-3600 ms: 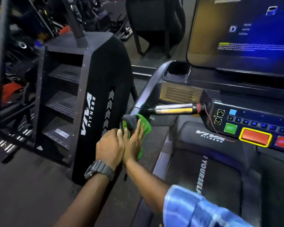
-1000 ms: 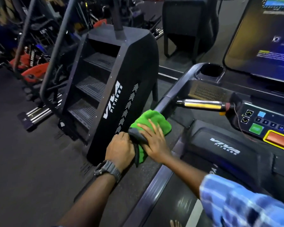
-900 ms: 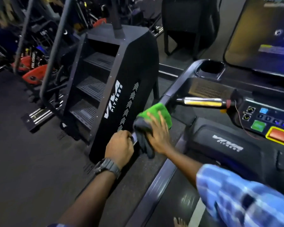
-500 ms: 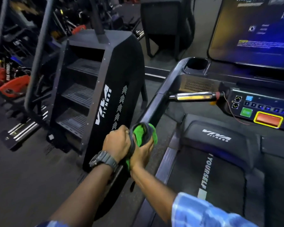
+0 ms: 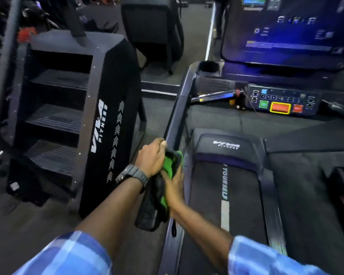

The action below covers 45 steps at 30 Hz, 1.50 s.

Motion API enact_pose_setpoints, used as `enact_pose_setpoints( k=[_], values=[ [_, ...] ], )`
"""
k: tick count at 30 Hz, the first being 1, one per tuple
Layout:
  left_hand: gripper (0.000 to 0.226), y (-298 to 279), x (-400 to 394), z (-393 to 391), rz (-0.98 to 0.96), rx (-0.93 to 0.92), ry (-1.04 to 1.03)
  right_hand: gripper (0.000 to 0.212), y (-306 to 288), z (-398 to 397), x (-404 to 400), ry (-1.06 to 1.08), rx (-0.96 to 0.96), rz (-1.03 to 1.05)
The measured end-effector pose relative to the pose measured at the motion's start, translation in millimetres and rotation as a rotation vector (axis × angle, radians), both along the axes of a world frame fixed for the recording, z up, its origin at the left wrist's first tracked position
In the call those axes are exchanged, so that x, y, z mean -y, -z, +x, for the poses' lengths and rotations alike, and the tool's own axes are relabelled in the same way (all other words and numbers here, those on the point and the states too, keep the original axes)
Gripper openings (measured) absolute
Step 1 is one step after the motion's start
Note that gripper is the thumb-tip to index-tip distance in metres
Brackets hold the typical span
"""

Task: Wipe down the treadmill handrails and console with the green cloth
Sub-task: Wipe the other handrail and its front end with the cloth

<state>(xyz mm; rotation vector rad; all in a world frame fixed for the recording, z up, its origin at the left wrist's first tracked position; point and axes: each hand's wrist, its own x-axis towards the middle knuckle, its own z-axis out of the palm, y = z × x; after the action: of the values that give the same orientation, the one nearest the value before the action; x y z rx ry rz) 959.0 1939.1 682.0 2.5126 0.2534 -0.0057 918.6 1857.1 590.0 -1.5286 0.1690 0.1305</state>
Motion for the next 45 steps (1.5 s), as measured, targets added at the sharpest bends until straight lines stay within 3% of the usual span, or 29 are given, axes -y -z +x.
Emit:
enact_pose_setpoints(
  k=[2,7,11,16,19,24,29,32,37,40,43,45],
  values=[
    [0.038,-1.7,-2.1,-1.4,-0.046,-0.025,-0.012,0.093,-7.2,-4.6,4.4,-0.060,0.053,-0.041],
    [0.049,-7.2,-3.0,-1.8,-0.131,-0.061,-0.029,0.106,-35.3,70.7,5.9,0.057,-0.110,-0.105],
    [0.074,-9.5,-5.6,4.0,-0.032,-0.097,0.011,0.101,-14.8,-0.9,-7.6,0.032,0.010,-0.175],
    [0.065,-10.9,11.4,3.7,0.085,-0.099,-0.032,0.105,-21.7,-116.9,-6.5,-0.140,0.106,-0.356],
    [0.063,-13.6,16.2,1.7,0.097,-0.105,-0.040,0.113,-31.1,-93.0,2.5,-0.184,0.078,-0.406],
    [0.066,-15.6,22.2,3.0,0.153,-0.161,-0.023,0.104,-45.9,2.1,5.4,-0.074,-0.112,-0.346],
    [0.070,-15.4,19.2,3.9,0.216,-0.167,0.026,0.113,-28.3,-104.5,-5.5,-0.047,0.033,-0.285],
    [0.072,-11.1,18.4,3.6,0.247,-0.174,0.038,0.113,-17.8,-137.0,-10.2,-0.018,0.024,-0.191],
    [0.073,-13.5,19.9,7.3,0.269,-0.206,0.050,0.099,-0.8,-31.8,-0.4,0.044,-0.249,0.019],
    [0.077,-9.6,20.8,9.5,0.290,-0.218,0.088,0.092,7.2,32.8,4.7,-0.002,-0.362,0.000],
    [0.077,-7.4,22.6,8.8,0.304,-0.224,0.112,0.077,-0.7,27.9,-4.2,0.045,-0.294,-0.097],
    [0.076,-10.4,21.7,9.6,0.307,-0.230,0.127,0.091,-18.8,-12.5,-5.0,0.002,-0.150,-0.223]
  ],
)
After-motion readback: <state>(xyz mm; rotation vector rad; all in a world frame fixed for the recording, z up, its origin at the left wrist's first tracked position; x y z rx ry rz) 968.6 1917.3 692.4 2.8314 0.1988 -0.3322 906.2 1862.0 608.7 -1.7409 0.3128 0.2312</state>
